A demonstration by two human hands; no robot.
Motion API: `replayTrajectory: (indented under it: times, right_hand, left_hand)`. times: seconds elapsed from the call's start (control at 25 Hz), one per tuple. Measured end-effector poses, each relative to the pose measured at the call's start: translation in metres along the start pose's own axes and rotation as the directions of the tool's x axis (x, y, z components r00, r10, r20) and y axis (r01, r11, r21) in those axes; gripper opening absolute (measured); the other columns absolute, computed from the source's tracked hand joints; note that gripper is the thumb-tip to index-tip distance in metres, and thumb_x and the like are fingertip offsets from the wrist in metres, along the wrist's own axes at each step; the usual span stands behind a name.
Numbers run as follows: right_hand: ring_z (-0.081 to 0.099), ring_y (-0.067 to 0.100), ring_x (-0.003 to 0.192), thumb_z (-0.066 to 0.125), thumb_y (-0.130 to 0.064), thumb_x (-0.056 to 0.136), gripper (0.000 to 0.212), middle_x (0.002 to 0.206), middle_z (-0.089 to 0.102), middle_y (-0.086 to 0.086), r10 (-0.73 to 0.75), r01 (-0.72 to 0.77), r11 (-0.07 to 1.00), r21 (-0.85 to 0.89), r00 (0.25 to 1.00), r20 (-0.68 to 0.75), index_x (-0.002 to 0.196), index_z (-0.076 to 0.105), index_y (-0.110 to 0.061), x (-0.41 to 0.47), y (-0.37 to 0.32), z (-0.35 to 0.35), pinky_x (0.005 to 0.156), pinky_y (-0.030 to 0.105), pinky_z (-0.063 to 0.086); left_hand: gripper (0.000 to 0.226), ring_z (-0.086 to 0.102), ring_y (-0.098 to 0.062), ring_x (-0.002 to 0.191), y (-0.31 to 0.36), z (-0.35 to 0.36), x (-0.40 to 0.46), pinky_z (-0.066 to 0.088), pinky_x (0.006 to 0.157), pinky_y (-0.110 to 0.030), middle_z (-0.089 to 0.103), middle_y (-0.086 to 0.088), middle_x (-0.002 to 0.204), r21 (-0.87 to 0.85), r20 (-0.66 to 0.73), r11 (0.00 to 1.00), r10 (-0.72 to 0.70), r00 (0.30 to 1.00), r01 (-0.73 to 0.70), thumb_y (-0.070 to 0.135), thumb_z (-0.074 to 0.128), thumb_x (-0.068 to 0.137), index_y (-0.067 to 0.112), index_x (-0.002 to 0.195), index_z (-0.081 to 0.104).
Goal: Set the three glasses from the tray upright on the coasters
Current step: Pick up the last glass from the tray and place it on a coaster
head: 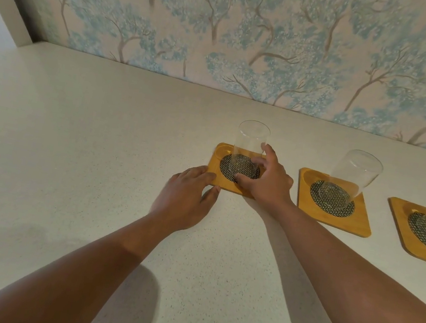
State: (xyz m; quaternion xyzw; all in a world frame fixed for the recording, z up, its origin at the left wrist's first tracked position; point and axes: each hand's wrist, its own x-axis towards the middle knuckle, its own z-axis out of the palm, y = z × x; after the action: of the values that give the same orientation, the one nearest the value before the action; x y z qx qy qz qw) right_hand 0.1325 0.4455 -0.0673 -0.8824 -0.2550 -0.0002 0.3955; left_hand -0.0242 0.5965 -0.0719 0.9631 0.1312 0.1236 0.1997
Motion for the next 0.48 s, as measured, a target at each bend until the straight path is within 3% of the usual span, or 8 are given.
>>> replayTrajectory:
  times: [0.48]
  right_hand:
    - [0.049,0.024,0.133,0.074,-0.062,0.073,0.088,0.135,0.064,-0.012,-0.009,0.008,0.999,-0.037,0.999,-0.032,0.147,0.039,-0.03,-0.0002,0.0007,0.0031,0.104,0.053,0.028]
  left_hand:
    - [0.048,0.045,-0.022,0.139,-0.0006,0.0004,-0.0002,0.038,0.113,-0.047,0.049,-0.001,0.152,0.013,-0.003,1.0,0.013,1.0,-0.013,0.051,0.038,0.102,0.024,0.137,0.054]
